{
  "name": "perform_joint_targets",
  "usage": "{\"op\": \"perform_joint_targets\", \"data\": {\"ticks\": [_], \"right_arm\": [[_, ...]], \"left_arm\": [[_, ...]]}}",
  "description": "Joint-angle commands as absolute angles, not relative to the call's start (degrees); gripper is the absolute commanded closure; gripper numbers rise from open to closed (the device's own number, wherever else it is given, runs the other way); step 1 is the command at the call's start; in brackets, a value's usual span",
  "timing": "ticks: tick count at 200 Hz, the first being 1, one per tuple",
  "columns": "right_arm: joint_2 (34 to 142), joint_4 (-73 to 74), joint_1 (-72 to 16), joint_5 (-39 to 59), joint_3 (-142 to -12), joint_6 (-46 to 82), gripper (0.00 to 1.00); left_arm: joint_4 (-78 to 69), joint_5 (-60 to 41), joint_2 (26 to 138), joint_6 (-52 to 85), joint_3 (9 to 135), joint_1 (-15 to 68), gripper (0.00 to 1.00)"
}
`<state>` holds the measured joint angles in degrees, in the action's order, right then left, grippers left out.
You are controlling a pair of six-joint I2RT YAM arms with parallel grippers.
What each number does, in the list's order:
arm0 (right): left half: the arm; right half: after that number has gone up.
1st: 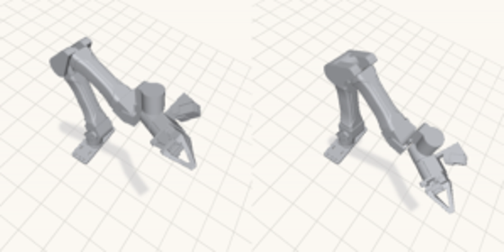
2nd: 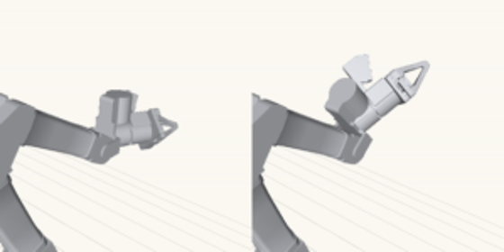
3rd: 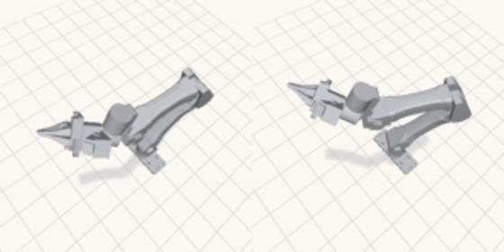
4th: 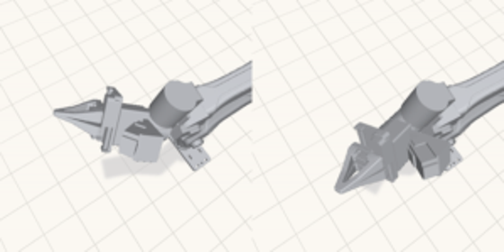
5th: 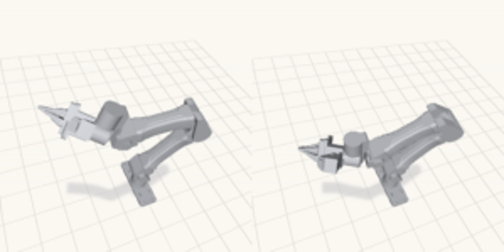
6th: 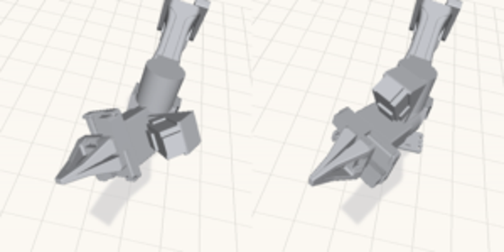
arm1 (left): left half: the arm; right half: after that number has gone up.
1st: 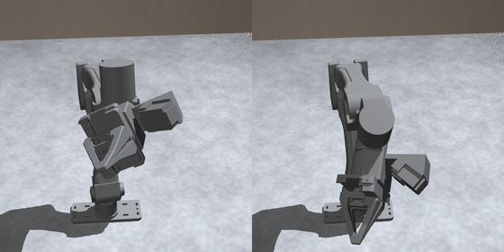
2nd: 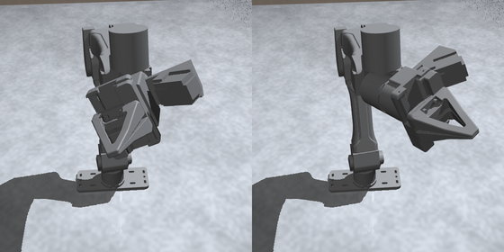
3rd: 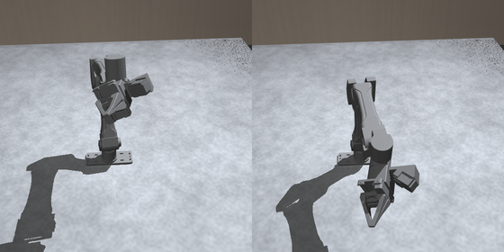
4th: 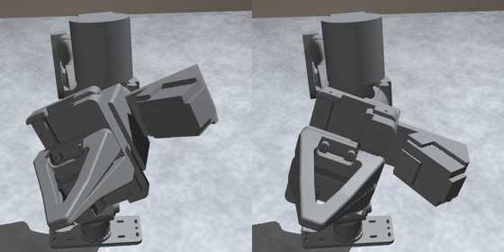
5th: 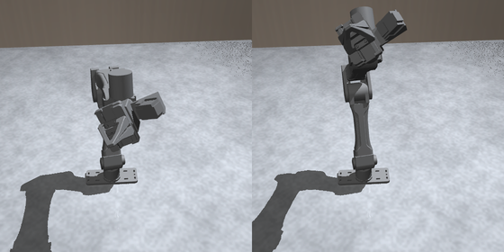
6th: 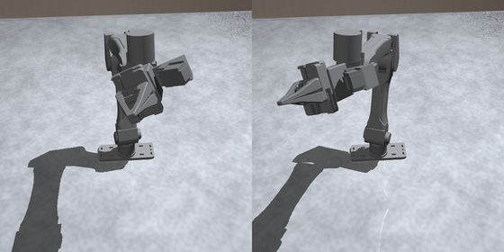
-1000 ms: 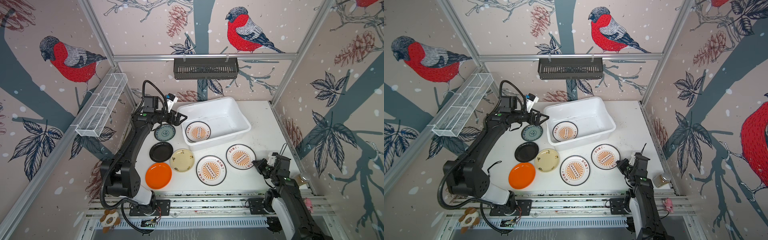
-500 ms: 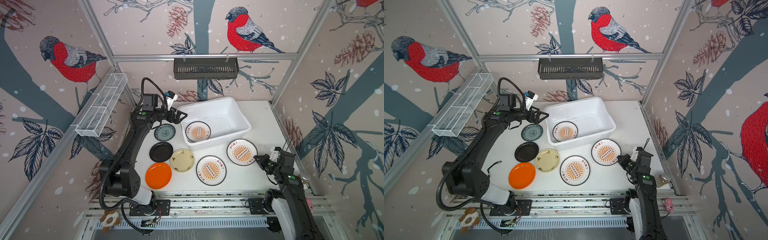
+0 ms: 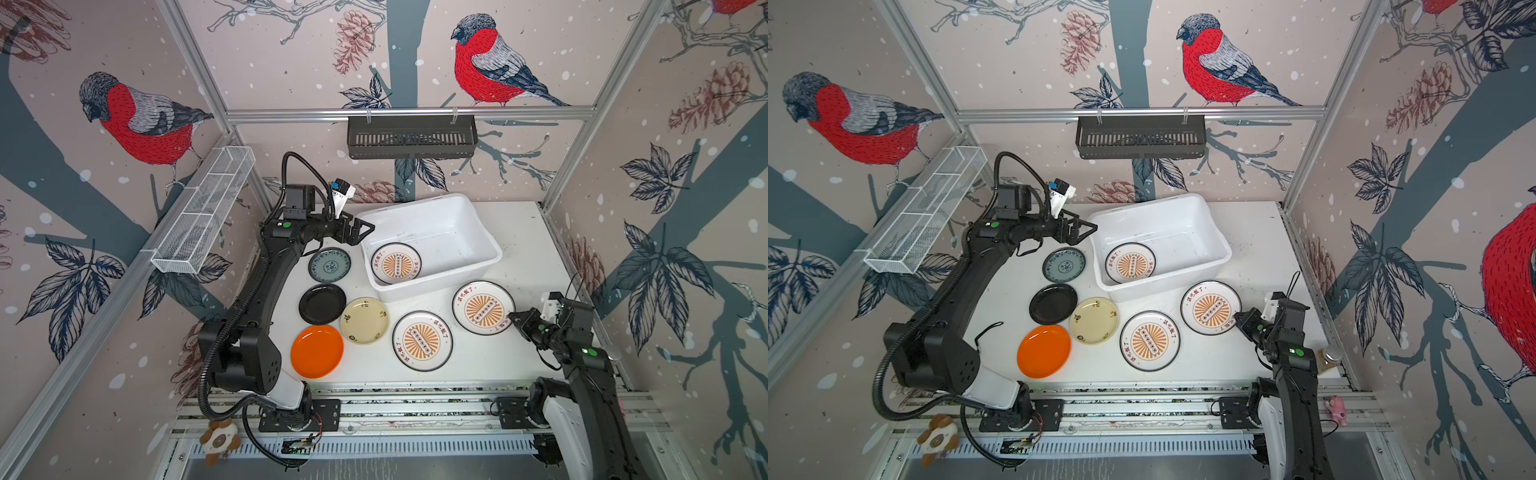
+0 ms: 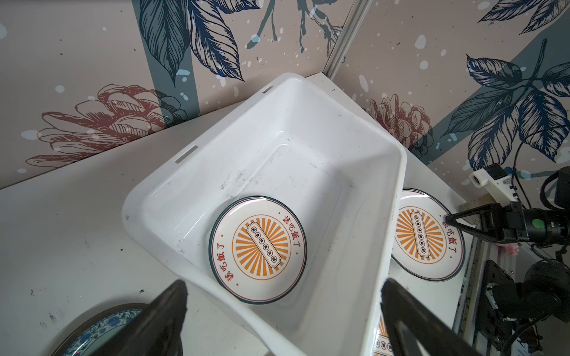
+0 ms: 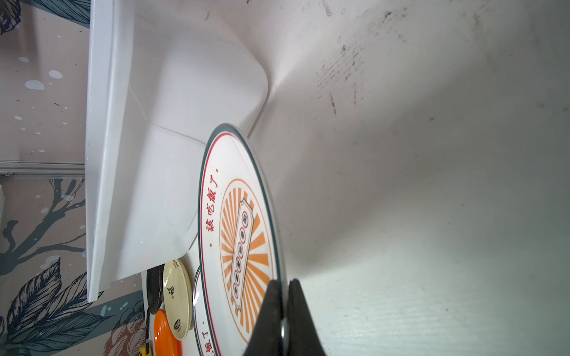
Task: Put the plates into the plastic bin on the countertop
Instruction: 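Lift the gripped sunburst plate upright with the right gripper, then carry the sunburst plate over the white bin with the right gripper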
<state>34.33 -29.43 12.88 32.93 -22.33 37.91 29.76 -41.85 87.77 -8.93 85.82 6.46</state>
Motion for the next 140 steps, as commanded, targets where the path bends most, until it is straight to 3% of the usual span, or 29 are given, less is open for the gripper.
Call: {"op": "perform_joint_targets", "data": {"ticks": [1, 140], "right_arm": [[34.5, -32.3, 12.6, 34.8, -24.6, 35.5, 0.99], [35.1, -44.6, 3.7, 33.5, -34.7, 32.6, 0.99]], "left_arm": [[30.0, -42.5, 88.0, -9.3, 86.7, 6.4, 0.03], [30.6, -42.9, 89.1, -8.6, 90.1, 6.5, 0.03]]}}
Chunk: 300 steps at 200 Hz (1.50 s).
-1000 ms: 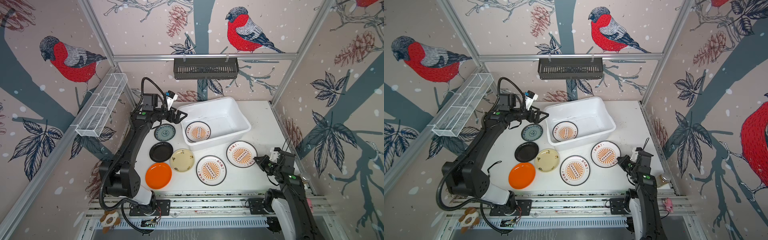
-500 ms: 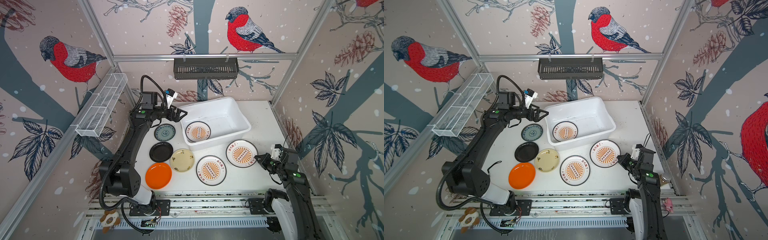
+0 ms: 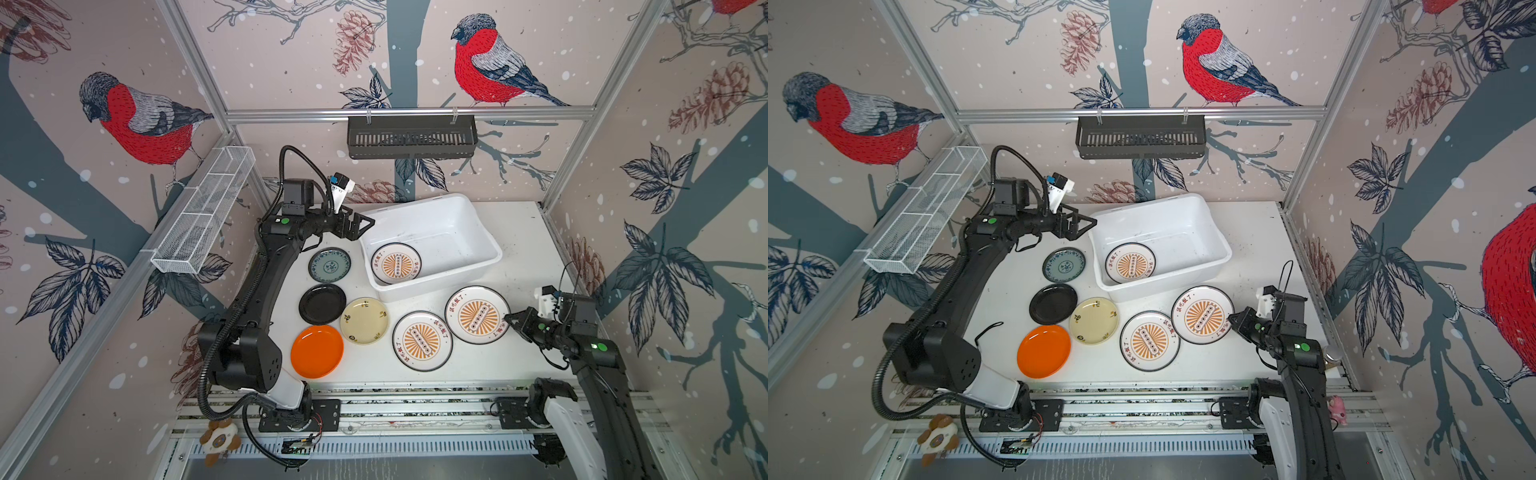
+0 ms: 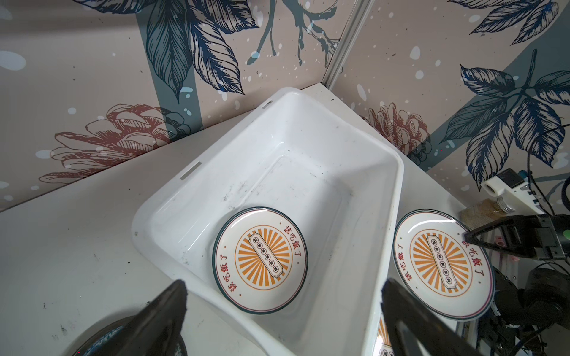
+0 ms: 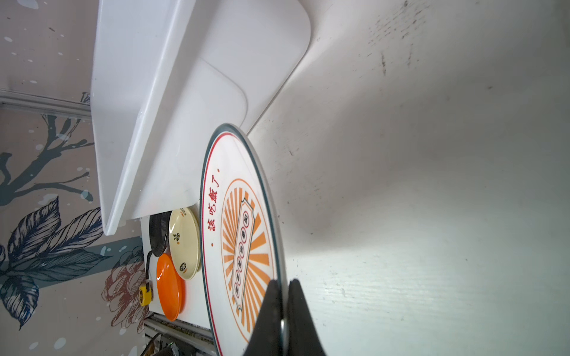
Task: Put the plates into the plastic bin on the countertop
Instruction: 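Carry the sunburst plate over the white bin with the right gripper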
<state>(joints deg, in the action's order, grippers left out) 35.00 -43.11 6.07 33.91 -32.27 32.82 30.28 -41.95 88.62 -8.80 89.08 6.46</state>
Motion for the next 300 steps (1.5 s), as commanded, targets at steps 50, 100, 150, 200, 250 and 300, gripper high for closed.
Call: {"op": "perform_joint_targets", "data": {"ticks": [50, 100, 150, 200, 250, 300], "right_arm": [[37.8, -43.6, -4.5, 31.6, -42.7, 36.9, 0.99], [46.0, -38.8, -8.3, 32.8, -52.1, 38.1, 0.99], [60.3, -30.9, -10.7, 32.3, -61.7, 37.6, 0.99], [79.0, -24.2, -13.8, 29.8, -72.6, 34.8, 0.99], [94.4, -21.5, -15.5, 29.8, -83.8, 31.7, 0.99], [104.0, -22.8, -16.3, 31.3, -90.4, 28.1, 0.99]], "left_arm": [[31.0, -42.7, 89.2, -8.0, 92.2, 6.4, 0.03], [31.3, -41.8, 88.5, -7.7, 92.2, 6.4, 0.03], [29.7, -40.2, 88.7, -6.2, 92.6, 6.4, 0.03], [28.5, -37.0, 89.3, -6.5, 93.0, 6.4, 0.03], [27.5, -34.3, 90.0, -5.3, 92.9, 6.4, 0.03], [29.7, -27.4, 90.5, -4.5, 97.6, 6.4, 0.03]]}}
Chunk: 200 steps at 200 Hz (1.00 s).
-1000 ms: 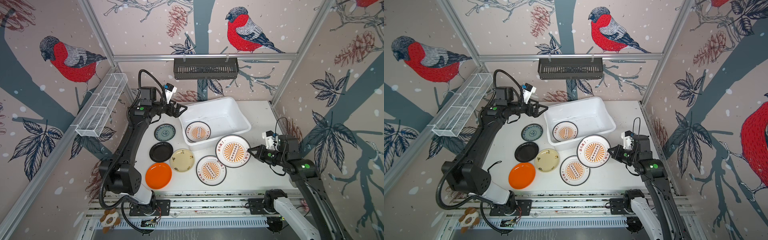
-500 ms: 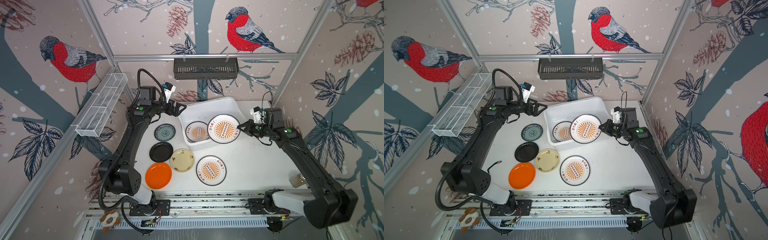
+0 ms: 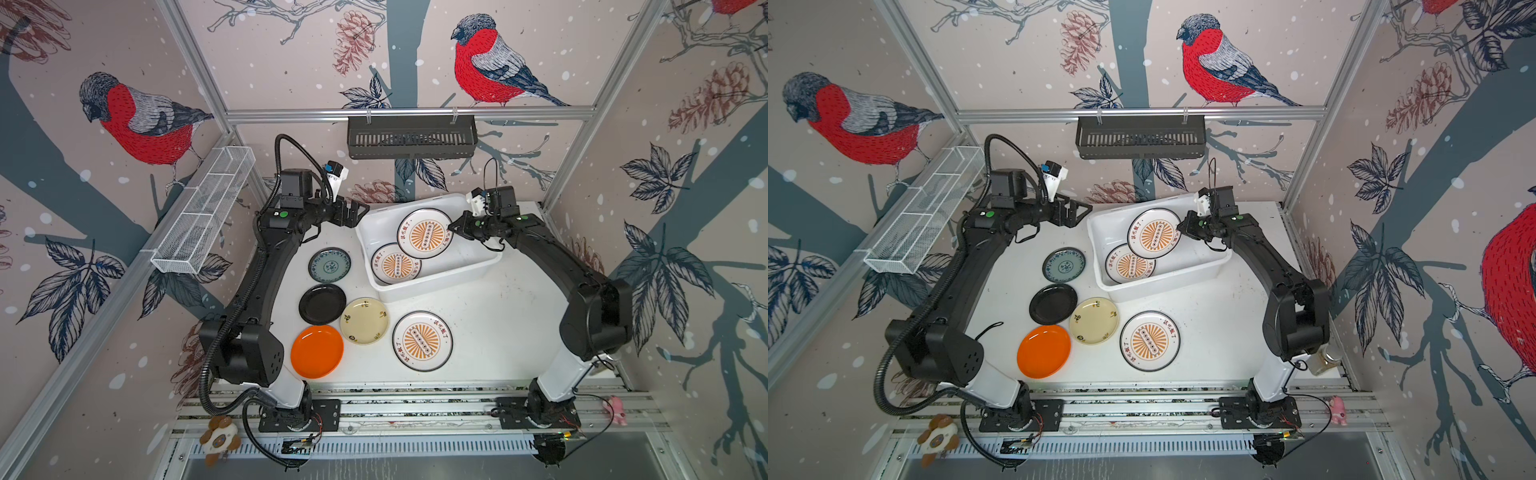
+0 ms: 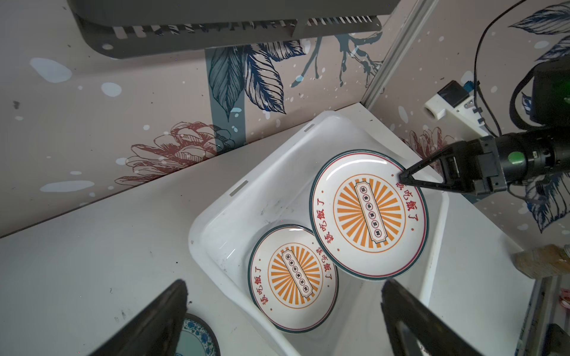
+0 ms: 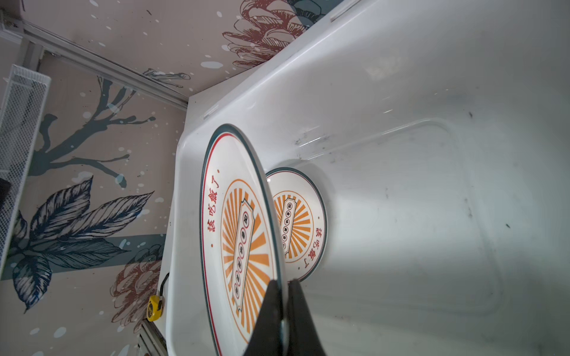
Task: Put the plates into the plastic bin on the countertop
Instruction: 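Carry the sunburst plate over the white bin with the right gripper, then lower the plate into the bin onto the first plate, open right gripper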
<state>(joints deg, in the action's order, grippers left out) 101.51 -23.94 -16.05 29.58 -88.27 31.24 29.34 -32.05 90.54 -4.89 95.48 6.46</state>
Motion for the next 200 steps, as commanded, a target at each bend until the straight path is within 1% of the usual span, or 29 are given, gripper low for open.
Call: {"op": "perform_joint_targets", "data": {"ticks": [1, 52, 81, 124, 178, 200], "right_arm": [[104.2, -22.8, -16.3, 31.4, -90.5, 28.1, 0.99], [112.8, -24.4, -16.1, 32.2, -95.4, 23.3, 0.99], [118.5, -27.4, -16.5, 33.0, -102.2, 22.0, 0.99], [121.9, -31.5, -16.8, 33.1, -108.5, 20.9, 0.99], [126.6, -31.7, -17.0, 35.9, -112.7, 23.9, 0.99], [127.5, -32.5, -17.9, 34.5, -113.0, 22.8, 0.99]], "left_arm": [[29.7, -27.3, 90.4, -4.5, 97.6, 6.4, 0.03], [27.5, -20.0, 89.7, -5.4, 96.7, 6.4, 0.03], [27.3, -16.2, 90.7, -6.4, 98.4, 6.4, 0.03], [26.0, -13.2, 89.6, -5.7, 95.7, 6.2, 0.03], [23.3, -14.1, 89.4, -4.0, 93.8, 6.2, 0.03], [21.1, -14.7, 89.6, -4.7, 93.7, 6.2, 0.04]]}}
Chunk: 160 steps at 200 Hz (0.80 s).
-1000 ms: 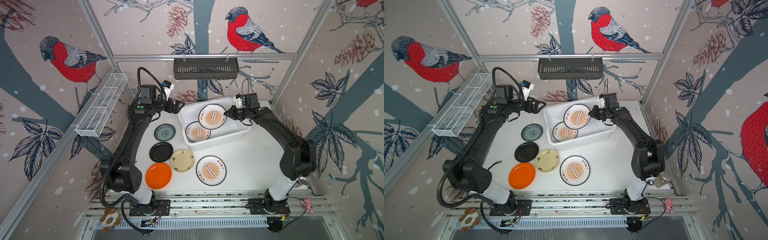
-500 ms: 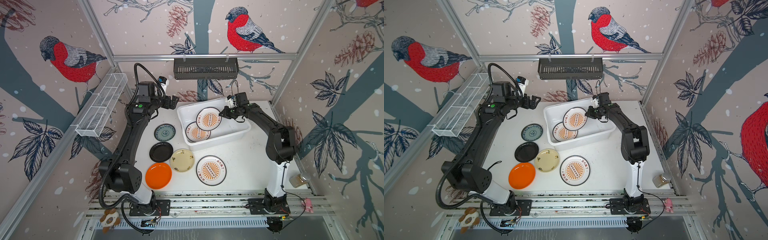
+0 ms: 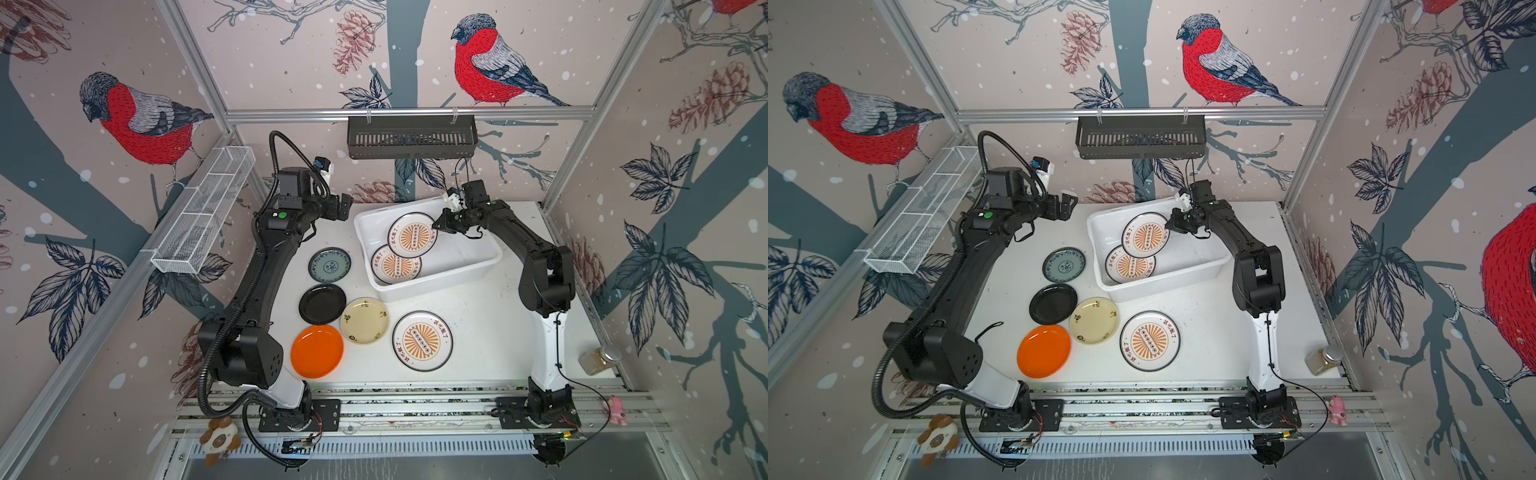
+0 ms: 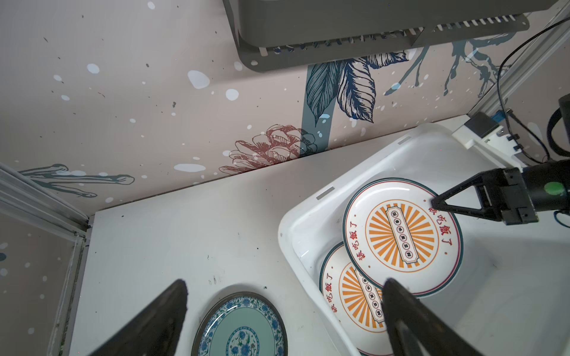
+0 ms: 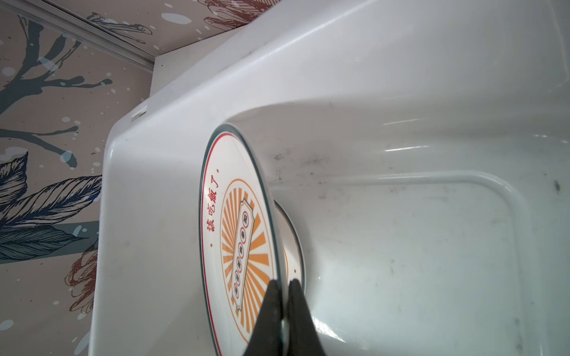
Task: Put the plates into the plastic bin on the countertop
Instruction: 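Lower the plate into the bin onto the first plate, open right gripper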
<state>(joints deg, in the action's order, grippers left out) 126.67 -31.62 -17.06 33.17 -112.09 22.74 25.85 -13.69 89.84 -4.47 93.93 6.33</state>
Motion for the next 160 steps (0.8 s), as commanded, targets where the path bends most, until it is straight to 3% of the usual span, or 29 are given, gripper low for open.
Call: {"op": "perform_joint_targets", "data": {"ticks": [1, 160], "right_arm": [[127.6, -32.5, -18.0, 34.4, -113.0, 22.8, 0.99], [133.9, -35.2, -20.0, 36.9, -111.0, 19.5, 0.93]], "left_arm": [[21.1, -14.8, 89.6, -4.7, 93.7, 6.2, 0.04], [21.0, -17.2, 92.7, -3.5, 96.8, 6.2, 0.04]]}}
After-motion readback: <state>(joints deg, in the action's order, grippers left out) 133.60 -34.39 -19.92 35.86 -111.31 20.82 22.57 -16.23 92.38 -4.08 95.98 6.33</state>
